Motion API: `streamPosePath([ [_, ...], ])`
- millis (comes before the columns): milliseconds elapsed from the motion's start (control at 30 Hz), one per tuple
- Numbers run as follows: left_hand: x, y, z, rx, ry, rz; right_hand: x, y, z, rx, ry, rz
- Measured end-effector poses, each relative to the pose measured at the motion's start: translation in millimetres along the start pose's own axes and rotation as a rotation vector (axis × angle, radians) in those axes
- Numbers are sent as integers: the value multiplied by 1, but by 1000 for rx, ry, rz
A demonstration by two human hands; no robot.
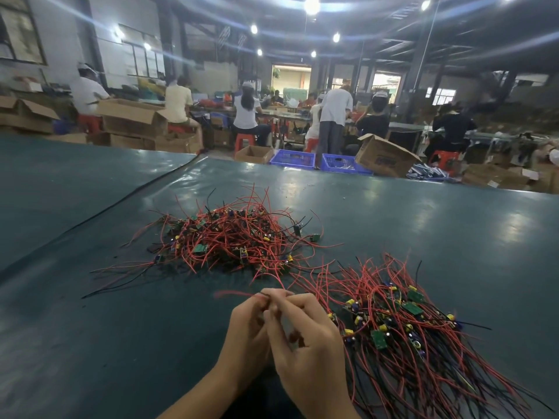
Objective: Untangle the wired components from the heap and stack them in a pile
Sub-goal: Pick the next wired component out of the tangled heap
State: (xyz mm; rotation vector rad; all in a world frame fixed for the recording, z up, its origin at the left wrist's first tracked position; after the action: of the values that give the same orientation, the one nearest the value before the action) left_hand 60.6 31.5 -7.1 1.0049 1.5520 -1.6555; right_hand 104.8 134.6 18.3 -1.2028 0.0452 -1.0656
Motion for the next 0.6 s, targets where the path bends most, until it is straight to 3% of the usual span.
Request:
streamPosePath([
  [200, -5, -3, 3, -156, 10, -63, -11, 1, -5, 175, -54, -371],
  [300, -11, 2, -1, -115, 67, -125, -11, -2, -5, 254, -319, -667],
  [400, -14, 7, -8, -62, 120, -115, -14, -5, -4, 180, -631, -945],
  [600, -11, 6, -9, 8, 156, -40, -11, -8, -1, 132, -752, -858],
])
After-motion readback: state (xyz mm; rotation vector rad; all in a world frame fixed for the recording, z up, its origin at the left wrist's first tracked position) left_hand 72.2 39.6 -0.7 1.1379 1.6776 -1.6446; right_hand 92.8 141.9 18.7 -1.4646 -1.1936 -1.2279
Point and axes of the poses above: each hand's wrist, its own y-axis away from the middle knuckle, its own z-axis out of the back of the hand, x = y × z, the point moved 2 cm from there along -y, towards the middle knuckle, and after that the axes turned 6 degrees about y, right-handed, at the moved point
